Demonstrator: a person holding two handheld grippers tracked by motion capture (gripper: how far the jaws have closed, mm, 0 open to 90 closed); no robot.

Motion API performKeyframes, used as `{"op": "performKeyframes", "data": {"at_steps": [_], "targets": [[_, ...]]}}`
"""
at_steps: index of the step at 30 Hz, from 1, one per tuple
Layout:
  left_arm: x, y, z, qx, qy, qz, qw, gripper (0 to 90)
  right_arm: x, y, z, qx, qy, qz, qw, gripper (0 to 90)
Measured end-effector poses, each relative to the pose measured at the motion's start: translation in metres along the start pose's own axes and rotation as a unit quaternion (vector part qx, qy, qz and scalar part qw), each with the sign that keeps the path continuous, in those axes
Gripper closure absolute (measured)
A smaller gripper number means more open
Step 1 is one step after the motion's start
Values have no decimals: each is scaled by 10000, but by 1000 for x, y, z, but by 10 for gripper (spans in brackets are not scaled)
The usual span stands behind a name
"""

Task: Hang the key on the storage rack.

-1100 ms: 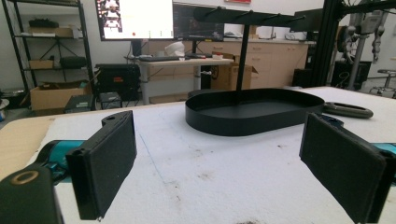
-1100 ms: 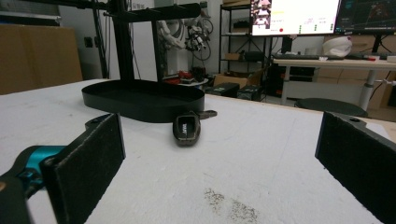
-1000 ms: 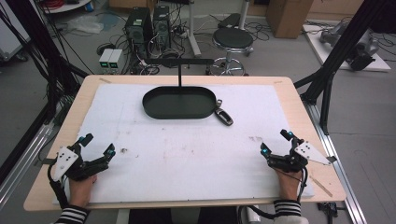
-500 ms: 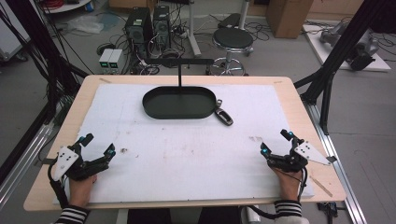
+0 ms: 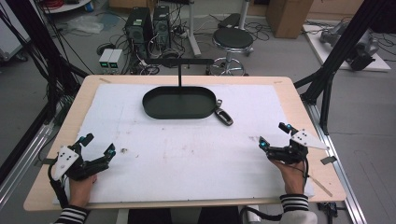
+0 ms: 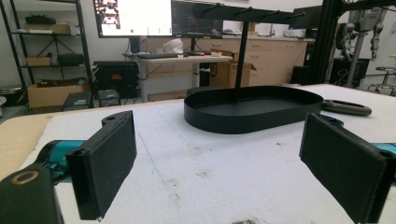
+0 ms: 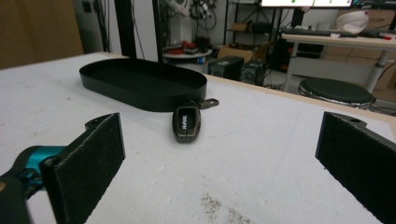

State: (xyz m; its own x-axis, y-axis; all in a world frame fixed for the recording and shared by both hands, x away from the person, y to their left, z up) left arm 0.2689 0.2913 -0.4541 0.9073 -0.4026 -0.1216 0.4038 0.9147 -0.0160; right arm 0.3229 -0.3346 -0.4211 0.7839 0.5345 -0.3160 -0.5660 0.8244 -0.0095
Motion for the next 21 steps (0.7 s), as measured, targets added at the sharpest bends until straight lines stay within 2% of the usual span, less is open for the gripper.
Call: {"op": "performKeyframes", "data": {"at_steps": [6, 7, 8, 12, 20, 21], "targets": [[0, 0, 0, 5, -1, -5, 10000, 114, 12, -2, 32, -266, 438, 116, 9986, 3], [0, 0, 0, 5, -1, -5, 10000, 114, 12, -2, 32, -266, 438, 116, 9986, 3], [0, 0, 0, 9, 1, -3, 10000, 114, 17, -2, 42, -288, 561, 170, 9979, 3], [0, 0, 0, 5, 3, -4, 10000, 114, 28, -2, 58, -431, 723, 202, 9962, 4], [0, 0, 0, 9, 10, -6, 10000, 114, 54, -5, 83, -438, 1218, 332, 9910, 3], [0, 0, 0, 9, 10, -6, 10000, 114, 54, -5, 83, -438, 1218, 332, 9910, 3]]}}
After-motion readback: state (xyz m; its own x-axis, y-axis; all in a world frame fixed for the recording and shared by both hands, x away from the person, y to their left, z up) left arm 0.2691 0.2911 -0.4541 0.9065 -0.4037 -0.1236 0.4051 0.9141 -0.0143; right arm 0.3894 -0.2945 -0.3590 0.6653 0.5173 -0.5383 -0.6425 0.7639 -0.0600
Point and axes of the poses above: each handheld gripper's, and its own axes: x roughly forward along the jaws, z roughly out of its top, y roughly to its left, the point moved 1 cm from there along x, roughly forward along the jaws, and after that the axes turned 9 degrees about y, right-handed, at the moved point
